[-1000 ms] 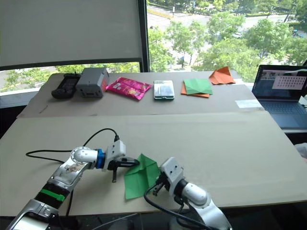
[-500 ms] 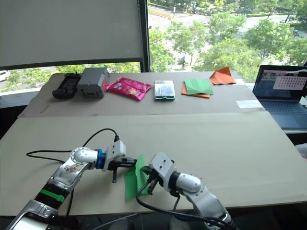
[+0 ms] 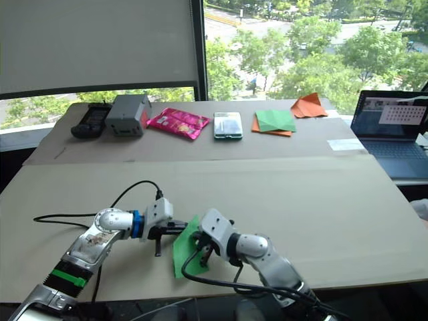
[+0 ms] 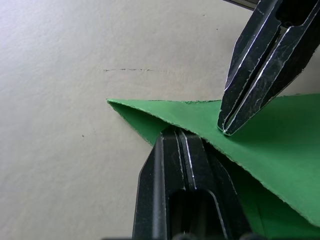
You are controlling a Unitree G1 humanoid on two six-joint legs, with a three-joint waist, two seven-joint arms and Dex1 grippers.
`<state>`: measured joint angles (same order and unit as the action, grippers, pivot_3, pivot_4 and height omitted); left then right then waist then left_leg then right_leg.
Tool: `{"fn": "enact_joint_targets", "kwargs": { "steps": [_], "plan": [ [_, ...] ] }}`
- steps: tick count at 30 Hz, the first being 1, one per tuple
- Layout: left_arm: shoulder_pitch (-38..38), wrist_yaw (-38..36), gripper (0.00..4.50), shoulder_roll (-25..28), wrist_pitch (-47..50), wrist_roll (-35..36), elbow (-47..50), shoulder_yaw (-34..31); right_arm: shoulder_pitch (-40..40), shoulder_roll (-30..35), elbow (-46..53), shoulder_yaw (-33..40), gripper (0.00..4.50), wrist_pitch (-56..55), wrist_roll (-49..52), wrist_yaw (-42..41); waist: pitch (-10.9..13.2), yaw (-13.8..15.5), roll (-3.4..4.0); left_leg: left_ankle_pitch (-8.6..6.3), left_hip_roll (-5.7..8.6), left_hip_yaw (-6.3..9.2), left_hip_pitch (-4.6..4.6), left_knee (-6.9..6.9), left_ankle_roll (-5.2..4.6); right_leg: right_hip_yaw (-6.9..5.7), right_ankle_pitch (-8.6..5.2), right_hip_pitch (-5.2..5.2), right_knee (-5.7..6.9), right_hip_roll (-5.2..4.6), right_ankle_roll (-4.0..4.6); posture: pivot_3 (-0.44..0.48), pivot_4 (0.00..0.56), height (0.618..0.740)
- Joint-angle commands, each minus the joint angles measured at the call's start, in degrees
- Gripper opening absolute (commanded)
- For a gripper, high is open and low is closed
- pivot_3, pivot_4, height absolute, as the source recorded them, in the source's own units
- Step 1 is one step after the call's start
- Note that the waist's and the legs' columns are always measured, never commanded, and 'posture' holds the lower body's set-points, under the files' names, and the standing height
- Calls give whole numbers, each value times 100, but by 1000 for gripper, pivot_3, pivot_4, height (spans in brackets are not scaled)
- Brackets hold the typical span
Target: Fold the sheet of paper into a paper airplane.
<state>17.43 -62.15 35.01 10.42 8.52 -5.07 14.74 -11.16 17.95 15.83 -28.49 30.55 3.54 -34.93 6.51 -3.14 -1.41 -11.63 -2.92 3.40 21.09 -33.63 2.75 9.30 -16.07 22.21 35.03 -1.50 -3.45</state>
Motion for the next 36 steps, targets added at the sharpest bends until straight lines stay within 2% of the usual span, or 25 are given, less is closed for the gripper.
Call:
{"fn": "enact_joint_targets", "kwargs": {
  "steps": [1, 6, 9, 11, 16, 25, 29, 36],
  "plan": [
    [-137, 35, 26, 333, 303, -26, -7, -254, -42, -58, -139, -15, 0, 129, 13, -32, 0, -50, 0, 0, -2, 2, -1, 0, 0, 0, 0, 0, 1, 2, 0, 0, 150, 740],
    [-120, -183, 26, 617, 738, 415, 326, -658, -9, -53, -166, -3, 0, 139, -9, -52, 5, -88, 4, 0, -2, 4, 1, 1, 0, -1, 0, 1, 2, 3, 0, 0, 150, 740],
    [-90, -393, 26, 573, 1174, 933, 610, -845, 4, -57, -162, 14, 0, 144, -2, -57, 10, -81, 3, 0, -2, 3, 3, 1, 0, 0, 0, 3, 0, 2, 0, 0, 150, 740],
    [-54, -324, 26, 361, 1382, 1104, 750, -799, 12, -68, -171, 25, 0, 157, -1, -46, 11, -63, 2, 0, -1, 4, 4, 0, 1, -1, 0, 2, -1, 1, 0, 0, 150, 740],
    [-201, -191, 26, 92, 1410, 917, 821, -464, 31, -105, -152, 39, 0, 212, -7, 7, 12, -83, -1, 0, 0, 4, 6, -6, 0, -1, 0, 0, -1, 2, 0, 0, 150, 740],
    [-389, -415, 26, 383, 1139, 637, 829, -173, 40, -125, -168, 149, 0, 242, -23, 121, 13, -83, 2, -1, 0, 6, 4, -4, 0, 0, 1, 0, -3, 2, -1, 0, 150, 740],
    [-624, -689, 26, 569, 1077, 705, 1130, -66, -39, -193, -308, 160, 0, 211, -42, 151, 14, -86, 3, -1, 0, 6, 4, -3, 1, 0, 0, 1, -4, 0, 0, 0, 150, 740],
    [-717, -568, 26, 699, 521, 158, 744, 151, -341, -441, -783, 348, 0, 92, 18, 161, 15, -77, 11, -1, -1, 5, 3, -2, 1, 0, 0, 1, -4, 0, 0, 0, 150, 740]
  ]
}}
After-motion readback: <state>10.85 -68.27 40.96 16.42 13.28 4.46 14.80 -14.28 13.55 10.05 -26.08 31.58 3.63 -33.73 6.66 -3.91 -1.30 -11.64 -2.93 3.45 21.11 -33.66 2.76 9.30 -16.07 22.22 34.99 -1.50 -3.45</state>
